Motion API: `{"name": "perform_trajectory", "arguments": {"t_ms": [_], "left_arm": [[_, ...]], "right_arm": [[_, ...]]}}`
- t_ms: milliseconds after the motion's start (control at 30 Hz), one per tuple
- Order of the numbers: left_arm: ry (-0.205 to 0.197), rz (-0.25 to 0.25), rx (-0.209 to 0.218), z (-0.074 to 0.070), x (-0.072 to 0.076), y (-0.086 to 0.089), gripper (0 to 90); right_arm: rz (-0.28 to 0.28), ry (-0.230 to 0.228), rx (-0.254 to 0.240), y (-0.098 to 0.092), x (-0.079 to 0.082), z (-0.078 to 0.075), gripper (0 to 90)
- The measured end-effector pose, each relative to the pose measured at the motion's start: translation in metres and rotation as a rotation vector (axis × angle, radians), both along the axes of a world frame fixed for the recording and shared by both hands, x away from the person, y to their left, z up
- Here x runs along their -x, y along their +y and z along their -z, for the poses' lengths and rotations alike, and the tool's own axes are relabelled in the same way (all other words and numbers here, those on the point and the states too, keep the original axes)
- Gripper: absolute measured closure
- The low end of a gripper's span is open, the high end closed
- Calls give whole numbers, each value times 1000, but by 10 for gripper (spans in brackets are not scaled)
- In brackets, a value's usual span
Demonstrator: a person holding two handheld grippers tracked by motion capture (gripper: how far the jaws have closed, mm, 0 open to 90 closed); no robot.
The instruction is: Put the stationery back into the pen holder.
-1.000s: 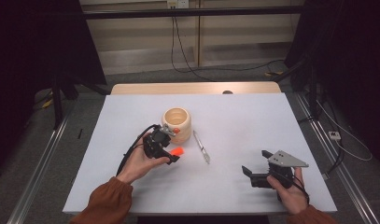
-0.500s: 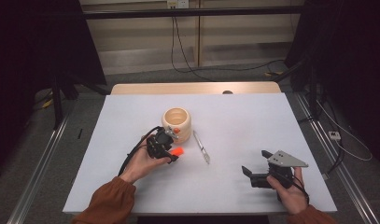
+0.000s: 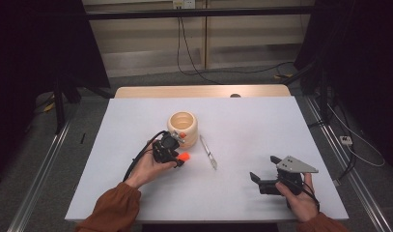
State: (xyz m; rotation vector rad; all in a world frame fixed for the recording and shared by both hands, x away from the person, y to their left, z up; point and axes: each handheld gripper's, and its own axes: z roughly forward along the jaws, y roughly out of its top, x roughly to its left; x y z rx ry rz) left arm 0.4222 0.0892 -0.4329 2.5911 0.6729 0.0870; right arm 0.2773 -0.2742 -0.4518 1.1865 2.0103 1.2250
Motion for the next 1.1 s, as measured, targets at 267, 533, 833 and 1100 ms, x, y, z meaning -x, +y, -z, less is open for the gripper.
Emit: {"name": "perform_trajectory", "arguments": {"t_ms": [267, 533, 833, 1100], "left_arm": [[20, -12, -1, -1, -1, -1, 649], [11, -17, -2, -1, 1, -1, 671], [26, -27, 27, -1, -1, 2, 672], [36, -31, 62, -1, -1, 6, 671]], "right_arm": [[-1, -2, -3, 0, 0, 0, 43], [-4, -3, -1, 0, 0, 0, 43], [-4, -5, -3, -1, 0, 0, 43], [-3, -5, -3, -1, 0, 0, 43]]}}
